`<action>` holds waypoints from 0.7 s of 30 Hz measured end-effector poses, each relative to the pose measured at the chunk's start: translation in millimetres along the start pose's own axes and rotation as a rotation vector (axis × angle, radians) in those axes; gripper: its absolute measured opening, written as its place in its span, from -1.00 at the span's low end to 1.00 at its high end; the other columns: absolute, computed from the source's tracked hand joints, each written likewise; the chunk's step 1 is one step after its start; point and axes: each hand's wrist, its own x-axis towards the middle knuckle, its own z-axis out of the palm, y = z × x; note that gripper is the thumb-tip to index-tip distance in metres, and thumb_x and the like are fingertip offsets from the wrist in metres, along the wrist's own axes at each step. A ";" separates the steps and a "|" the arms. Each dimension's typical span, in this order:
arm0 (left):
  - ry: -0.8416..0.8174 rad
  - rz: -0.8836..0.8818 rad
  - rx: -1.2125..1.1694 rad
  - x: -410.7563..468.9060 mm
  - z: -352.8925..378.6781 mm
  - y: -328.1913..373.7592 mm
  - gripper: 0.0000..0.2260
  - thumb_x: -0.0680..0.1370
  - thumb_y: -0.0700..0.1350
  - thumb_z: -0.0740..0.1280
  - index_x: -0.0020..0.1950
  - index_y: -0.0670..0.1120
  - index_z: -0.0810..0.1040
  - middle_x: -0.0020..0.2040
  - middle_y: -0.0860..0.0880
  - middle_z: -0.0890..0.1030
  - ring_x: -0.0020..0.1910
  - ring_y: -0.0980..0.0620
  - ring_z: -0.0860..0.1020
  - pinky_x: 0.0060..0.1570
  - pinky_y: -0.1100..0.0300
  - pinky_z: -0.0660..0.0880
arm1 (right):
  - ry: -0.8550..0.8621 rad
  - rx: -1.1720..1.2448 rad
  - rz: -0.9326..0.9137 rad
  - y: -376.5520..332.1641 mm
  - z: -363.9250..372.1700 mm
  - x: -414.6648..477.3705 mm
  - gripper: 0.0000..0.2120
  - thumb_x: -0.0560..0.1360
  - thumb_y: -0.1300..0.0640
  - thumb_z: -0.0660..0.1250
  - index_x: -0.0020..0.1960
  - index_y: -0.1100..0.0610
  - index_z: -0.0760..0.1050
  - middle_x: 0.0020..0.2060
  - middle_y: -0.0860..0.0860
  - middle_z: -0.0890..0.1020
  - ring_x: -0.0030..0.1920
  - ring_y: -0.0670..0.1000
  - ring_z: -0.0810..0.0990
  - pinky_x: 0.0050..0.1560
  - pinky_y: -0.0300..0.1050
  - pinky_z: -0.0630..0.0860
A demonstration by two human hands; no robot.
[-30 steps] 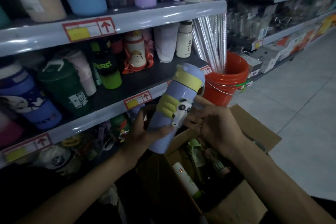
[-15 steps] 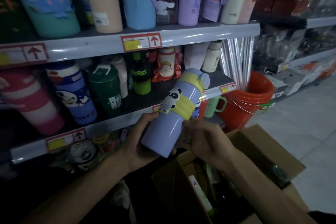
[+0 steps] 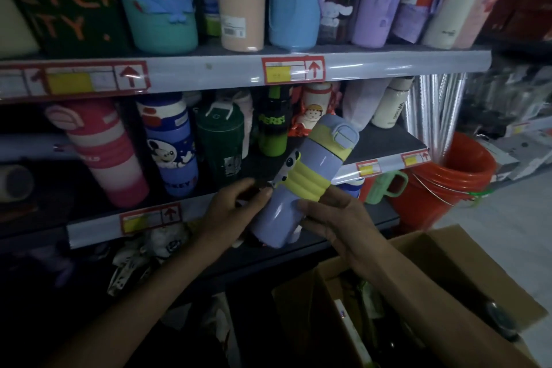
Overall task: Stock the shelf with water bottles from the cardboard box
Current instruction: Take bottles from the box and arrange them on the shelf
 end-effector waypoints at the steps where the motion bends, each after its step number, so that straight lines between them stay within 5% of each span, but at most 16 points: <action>1: 0.025 0.021 0.034 1.9 -1.0 -1.2 -0.55 0.44 0.32 0.34 0.10 0.02 0.65 -0.02 0.07 0.70 0.04 0.09 0.65 0.03 -0.05 0.59 | 0.025 -0.039 -0.038 0.9 1.7 6.2 -0.62 0.40 0.37 0.50 0.21 0.28 0.63 0.15 0.21 0.71 0.22 0.28 0.66 0.30 0.27 0.55; 4: 0.073 0.060 0.146 10.2 -0.7 -3.2 -0.46 0.42 0.33 0.33 0.30 0.08 0.58 0.18 0.17 0.64 0.15 0.25 0.58 0.10 0.13 0.58 | 0.068 -0.124 -0.118 1.4 3.5 29.7 -0.67 0.38 0.40 0.54 0.13 0.23 0.64 0.09 0.22 0.72 0.16 0.31 0.67 0.24 0.37 0.56; 7: 0.088 0.098 0.180 17.7 3.8 0.3 -0.52 0.52 0.21 0.38 0.41 0.09 0.51 0.29 0.17 0.57 0.24 0.21 0.52 0.15 0.21 0.53 | 0.092 -0.198 -0.178 -2.6 5.5 53.2 -0.51 0.28 0.26 0.62 0.19 0.25 0.60 0.08 0.19 0.73 0.12 0.29 0.69 0.18 0.38 0.59; 11: 0.134 0.130 0.201 30.6 8.6 0.8 -0.57 0.59 0.03 0.37 0.46 0.07 0.46 0.36 0.07 0.56 0.31 0.11 0.51 0.26 0.06 0.52 | 0.141 -0.306 -0.274 -9.1 12.6 79.4 -0.33 0.20 0.15 0.66 0.25 0.28 0.55 0.06 0.17 0.73 0.09 0.22 0.71 0.12 0.26 0.64; 16: 0.161 0.053 0.166 49.6 14.3 -2.7 -0.43 0.53 0.09 0.35 0.53 0.08 0.38 0.42 0.01 0.52 0.37 0.01 0.49 0.29 -0.09 0.51 | 0.180 -0.387 -0.406 -7.9 18.2 107.2 -0.39 0.30 0.41 0.63 0.27 0.31 0.46 0.08 0.16 0.71 0.04 0.09 0.73 -0.06 -0.09 0.66; 21: 0.144 0.019 0.123 64.9 21.9 -9.4 -0.47 0.52 0.09 0.38 0.48 0.10 0.41 0.37 0.06 0.56 0.34 0.05 0.51 0.27 -0.06 0.51 | 0.185 -0.451 -0.520 0.5 20.5 127.9 -0.38 0.32 0.40 0.62 0.30 0.28 0.44 0.15 0.14 0.68 0.12 0.01 0.70 0.02 -0.06 0.65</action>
